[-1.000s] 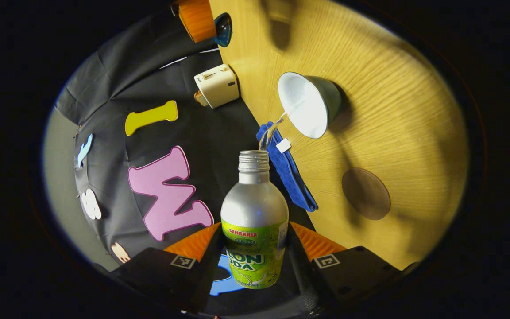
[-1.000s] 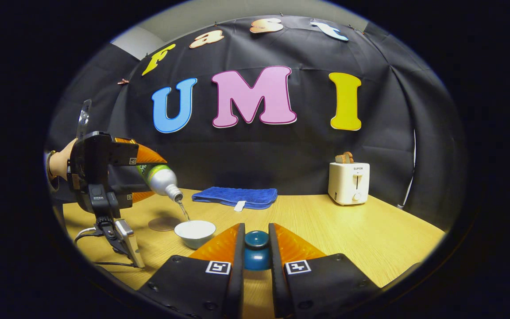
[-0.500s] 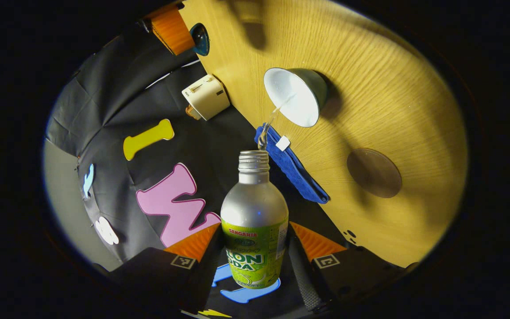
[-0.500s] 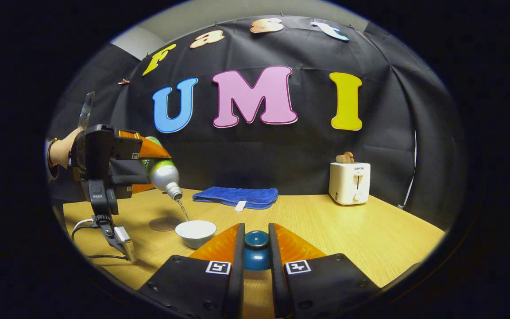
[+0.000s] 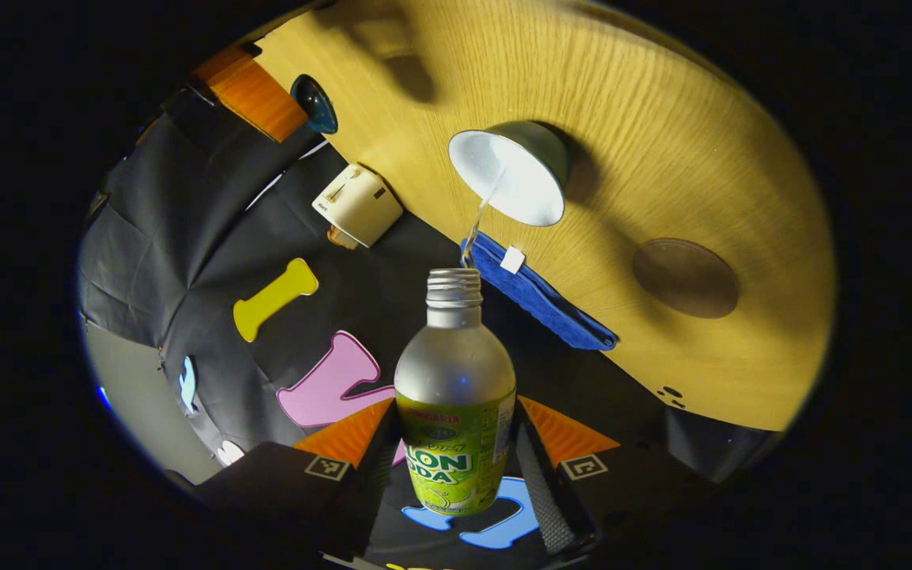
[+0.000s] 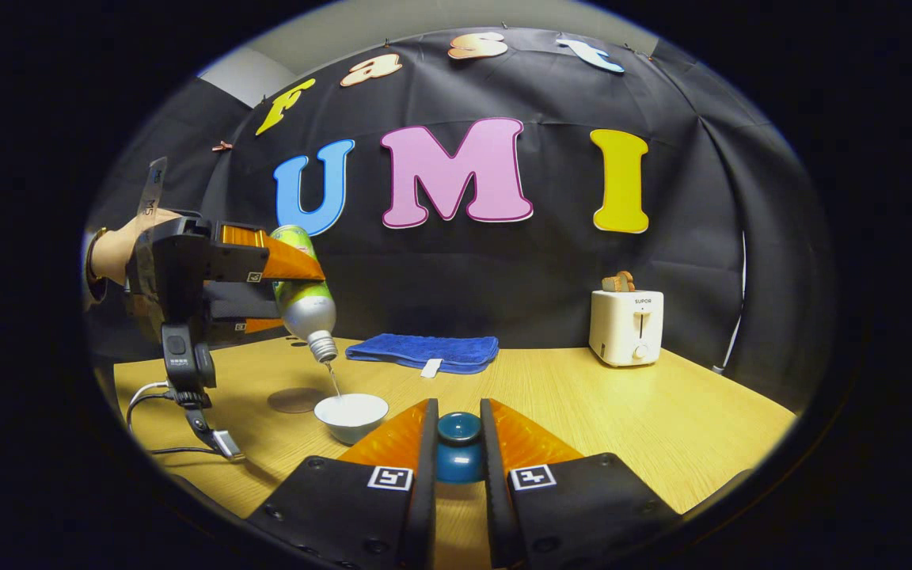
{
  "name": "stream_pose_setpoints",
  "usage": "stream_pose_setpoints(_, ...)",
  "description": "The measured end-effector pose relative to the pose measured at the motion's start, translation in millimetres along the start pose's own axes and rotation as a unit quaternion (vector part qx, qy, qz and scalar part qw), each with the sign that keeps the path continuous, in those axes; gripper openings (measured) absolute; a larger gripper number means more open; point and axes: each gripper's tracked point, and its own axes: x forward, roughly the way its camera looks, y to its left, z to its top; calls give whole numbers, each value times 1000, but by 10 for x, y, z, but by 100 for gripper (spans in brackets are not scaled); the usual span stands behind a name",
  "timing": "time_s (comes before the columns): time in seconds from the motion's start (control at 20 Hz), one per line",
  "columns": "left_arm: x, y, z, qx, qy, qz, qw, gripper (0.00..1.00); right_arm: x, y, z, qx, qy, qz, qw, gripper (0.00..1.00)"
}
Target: Open the teacup lid with one hand, grasp the water bottle and pour water into the teacup with the other hand; after pouring, place the water bottle on the coaster and then close the teacup lid.
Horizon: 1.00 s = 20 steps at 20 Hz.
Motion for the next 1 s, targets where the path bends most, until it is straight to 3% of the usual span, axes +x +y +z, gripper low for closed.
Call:
stream_pose_setpoints(0.2,6,54,27,30,-12,2,999,82,4,10,1,0,0,3,1000,30)
stream_pose_setpoints(0.4,24,116,77,24,-20,21,999,82,3,12,3,0,0,3,1000,30)
stream_pose_setpoints(0.55,54,113,80,-35,-17,33,999,81,2,13,2,0,0,3,1000,30)
stream_pose_setpoints(0.65,38,45,43,-128,-4,33,991,81,-1,11,4,0,0,3,1000,30)
stream_pose_setpoints(0.75,99,-66,3,-246,2,26,969,81,0,10,5,0,0,3,1000,30)
stream_pose_setpoints(0.85,75,-163,-54,-350,7,26,936,81,-2,13,4,0,0,3,1000,30)
stream_pose_setpoints(0.95,68,-252,-49,-468,7,28,883,81,-1,15,6,0,0,3,1000,30)
stream_pose_setpoints(1.0,41,-259,-40,-532,3,26,847,81,-3,12,5,0,0,3,1000,30)
